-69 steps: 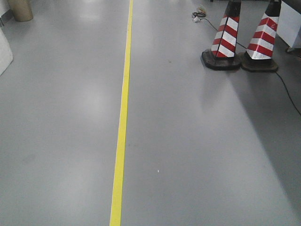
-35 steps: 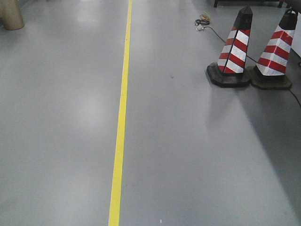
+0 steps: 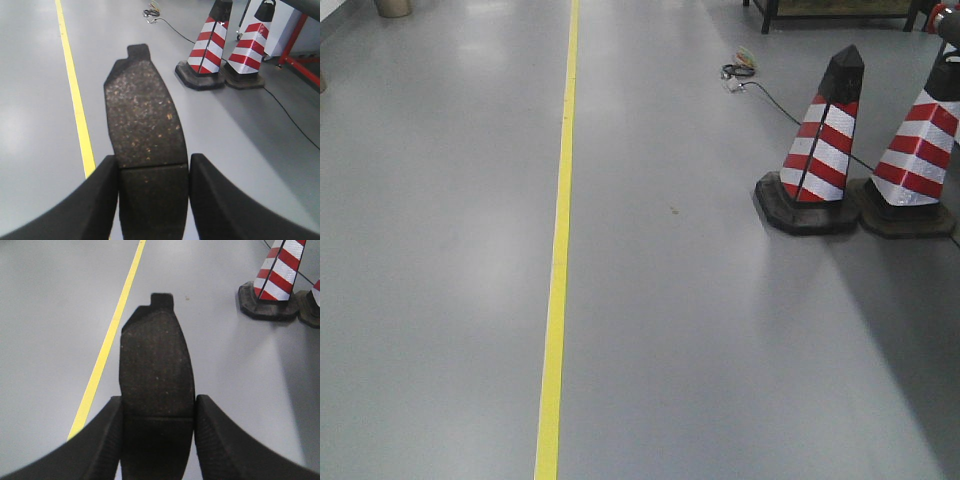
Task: Move and align brake pads A on conveyor
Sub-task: 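Drive past the striped cones toward the red-framed conveyor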
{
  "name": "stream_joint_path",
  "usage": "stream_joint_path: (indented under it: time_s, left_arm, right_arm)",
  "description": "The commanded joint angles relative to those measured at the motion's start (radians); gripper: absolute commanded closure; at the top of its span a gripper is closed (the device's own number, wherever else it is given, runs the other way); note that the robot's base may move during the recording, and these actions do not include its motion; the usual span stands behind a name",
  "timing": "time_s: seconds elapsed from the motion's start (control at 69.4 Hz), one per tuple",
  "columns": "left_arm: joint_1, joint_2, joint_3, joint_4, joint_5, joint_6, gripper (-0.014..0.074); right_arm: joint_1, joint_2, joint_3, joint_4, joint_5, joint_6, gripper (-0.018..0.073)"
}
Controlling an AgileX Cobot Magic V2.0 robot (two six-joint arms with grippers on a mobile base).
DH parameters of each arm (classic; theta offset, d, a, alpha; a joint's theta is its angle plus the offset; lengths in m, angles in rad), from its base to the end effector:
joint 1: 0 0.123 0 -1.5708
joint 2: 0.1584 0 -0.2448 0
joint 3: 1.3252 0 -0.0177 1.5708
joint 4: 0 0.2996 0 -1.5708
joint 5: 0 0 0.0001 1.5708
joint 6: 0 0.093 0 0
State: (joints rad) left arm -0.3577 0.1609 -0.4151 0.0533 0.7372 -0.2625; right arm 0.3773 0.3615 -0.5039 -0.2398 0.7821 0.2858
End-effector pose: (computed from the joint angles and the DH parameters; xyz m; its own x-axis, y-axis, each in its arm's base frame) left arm 0.1227 -0.0423 0.2810 -0.4221 -0.0782 -0.9031 0.2313 0.9540 -0.1907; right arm 0.1489 0.0422 0.2830 -0.4994 -0.0772 -0.8629 -0.1739 0.9847 0.0125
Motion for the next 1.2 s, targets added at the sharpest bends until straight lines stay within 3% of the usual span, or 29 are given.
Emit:
stream_joint_path:
  time_s: [0.0,1.182]
  left_arm:
    - [-0.003,0.012,-0.024,0.003,-0.096,-0.003,0.0603]
    - [-0.003,0.012,-0.024,0.003,-0.095,-0.003,0.0603]
  right_arm:
    - [-0.006,0.005,-0.029,-0.023,-0.086,-0.009,0.0561]
    - [-0.006,0.005,-0.029,-0.023,-0.082,-0.009,0.0561]
